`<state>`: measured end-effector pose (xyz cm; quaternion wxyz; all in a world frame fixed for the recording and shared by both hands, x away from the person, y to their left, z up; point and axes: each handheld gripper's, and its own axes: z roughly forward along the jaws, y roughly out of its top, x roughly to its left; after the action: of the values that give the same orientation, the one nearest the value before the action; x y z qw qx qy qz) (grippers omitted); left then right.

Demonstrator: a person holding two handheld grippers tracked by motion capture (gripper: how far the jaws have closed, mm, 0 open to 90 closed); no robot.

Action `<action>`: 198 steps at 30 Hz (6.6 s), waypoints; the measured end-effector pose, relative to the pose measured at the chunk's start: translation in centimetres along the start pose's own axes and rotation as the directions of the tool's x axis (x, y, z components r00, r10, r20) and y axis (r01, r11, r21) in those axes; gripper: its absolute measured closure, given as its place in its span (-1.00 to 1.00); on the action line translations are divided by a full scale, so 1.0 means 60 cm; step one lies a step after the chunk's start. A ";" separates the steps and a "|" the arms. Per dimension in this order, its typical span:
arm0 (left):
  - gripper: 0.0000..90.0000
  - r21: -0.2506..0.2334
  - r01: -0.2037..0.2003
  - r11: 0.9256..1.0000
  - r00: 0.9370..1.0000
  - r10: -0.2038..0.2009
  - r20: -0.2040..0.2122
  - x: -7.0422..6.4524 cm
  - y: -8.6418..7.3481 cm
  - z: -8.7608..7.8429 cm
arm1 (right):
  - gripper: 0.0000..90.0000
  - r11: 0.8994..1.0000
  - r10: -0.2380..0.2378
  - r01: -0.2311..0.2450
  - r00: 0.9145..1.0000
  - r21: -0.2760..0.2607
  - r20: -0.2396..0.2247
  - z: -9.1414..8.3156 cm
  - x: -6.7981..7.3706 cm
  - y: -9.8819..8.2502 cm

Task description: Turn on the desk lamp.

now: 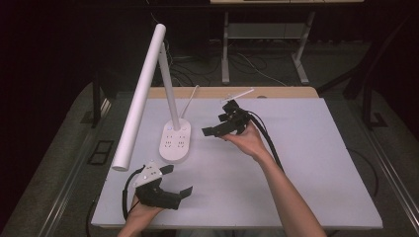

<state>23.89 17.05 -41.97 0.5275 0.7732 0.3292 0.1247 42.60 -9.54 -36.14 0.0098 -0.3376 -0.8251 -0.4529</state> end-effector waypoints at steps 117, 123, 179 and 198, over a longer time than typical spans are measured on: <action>-1.00 -0.001 -0.001 1.000 1.000 0.001 0.015 0.004 0.000 -0.002 | 0.99 0.993 0.106 -0.108 0.993 -0.045 -0.056 0.174 -0.043 0.017; -1.00 0.002 -0.004 1.000 1.000 0.004 0.016 0.002 0.000 -0.002 | 0.99 0.995 0.089 -0.092 0.995 -0.050 -0.053 0.145 -0.041 0.022; -1.00 0.016 -0.006 1.000 1.000 0.006 0.016 -0.006 -0.002 0.003 | -1.00 0.993 0.059 -0.046 0.991 -0.108 0.120 -0.180 -0.040 -0.151; -1.00 0.030 -0.010 1.000 1.000 0.009 0.020 -0.006 -0.001 0.005 | -1.00 0.983 0.124 -0.097 0.976 -0.155 0.179 -0.261 -0.014 -0.287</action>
<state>23.76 16.61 -42.11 0.5185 0.7837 0.3221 0.1147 28.96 -28.04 -39.96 -0.0677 -0.4241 -0.7670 -0.4767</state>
